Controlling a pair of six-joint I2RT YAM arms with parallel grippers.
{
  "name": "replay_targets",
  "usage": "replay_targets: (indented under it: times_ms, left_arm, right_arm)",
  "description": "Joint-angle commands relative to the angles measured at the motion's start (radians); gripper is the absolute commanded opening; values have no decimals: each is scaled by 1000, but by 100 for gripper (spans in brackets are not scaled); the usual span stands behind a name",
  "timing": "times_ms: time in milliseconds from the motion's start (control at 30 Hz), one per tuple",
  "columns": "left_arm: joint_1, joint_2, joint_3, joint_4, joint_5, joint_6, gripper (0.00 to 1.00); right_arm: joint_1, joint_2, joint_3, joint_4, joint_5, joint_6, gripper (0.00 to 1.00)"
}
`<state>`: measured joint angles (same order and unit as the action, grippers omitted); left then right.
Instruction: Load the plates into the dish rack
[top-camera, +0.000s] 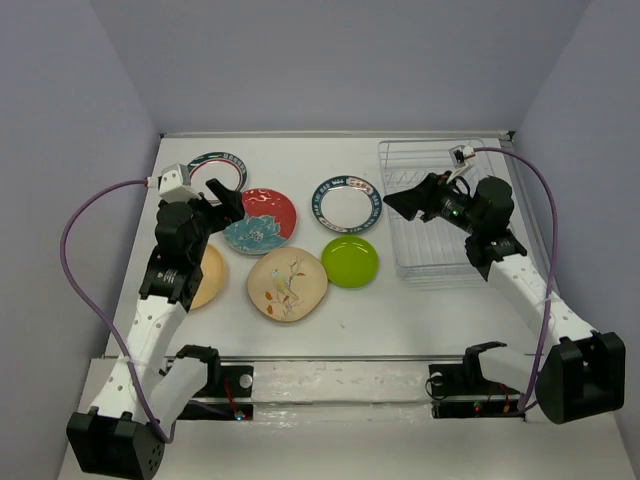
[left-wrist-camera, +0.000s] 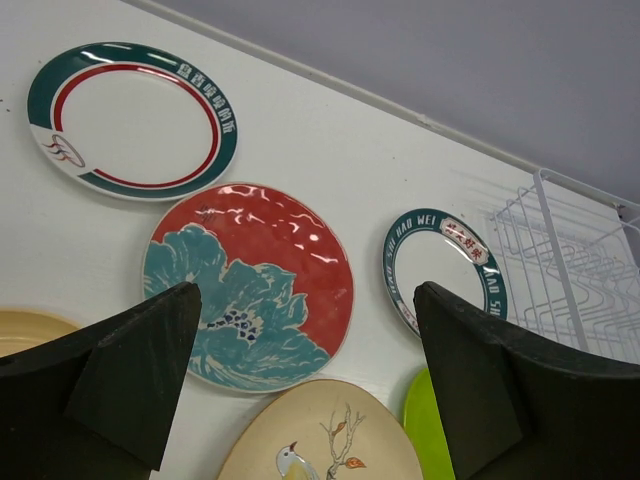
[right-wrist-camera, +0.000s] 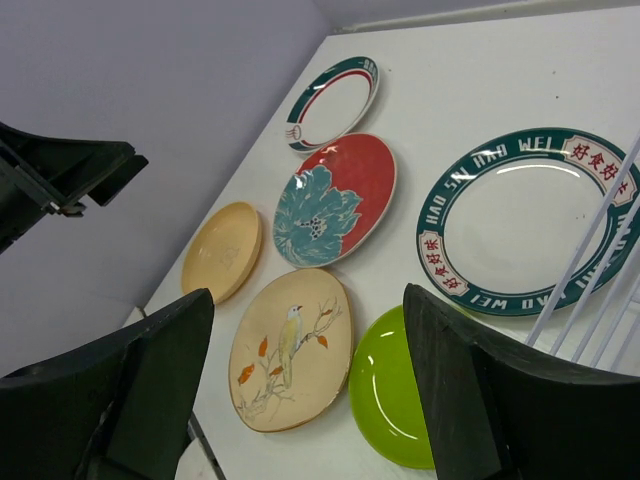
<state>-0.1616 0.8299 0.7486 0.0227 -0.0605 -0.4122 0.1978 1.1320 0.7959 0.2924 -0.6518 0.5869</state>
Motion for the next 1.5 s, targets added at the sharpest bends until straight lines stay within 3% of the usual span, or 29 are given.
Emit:
replay_targets:
  times_ms: [0,233,433,700,867,1467]
  left_arm:
    - [4,-11,41,39,-1,19,99]
    - [27,101,118,75,37,-20,99]
    - [186,366,213,143,151,-166,99]
    - [349,572,270,177,35,-211,99]
    - [442,759,337,163,31,-208,99]
    - [453,1201,615,221,231,-281,83]
  right_arm:
    - [6,-29,-6,13,3,-22,81]
    - [6,-21,-14,8,11,-22,72]
    - [6,-34,-8,-10,14,-29,65]
    - [6,-38,-9,-16,12,-33,65]
    - [6,-31,-9,-19,4,-32,65]
    - [6,11,-12,-16,20,-48,65]
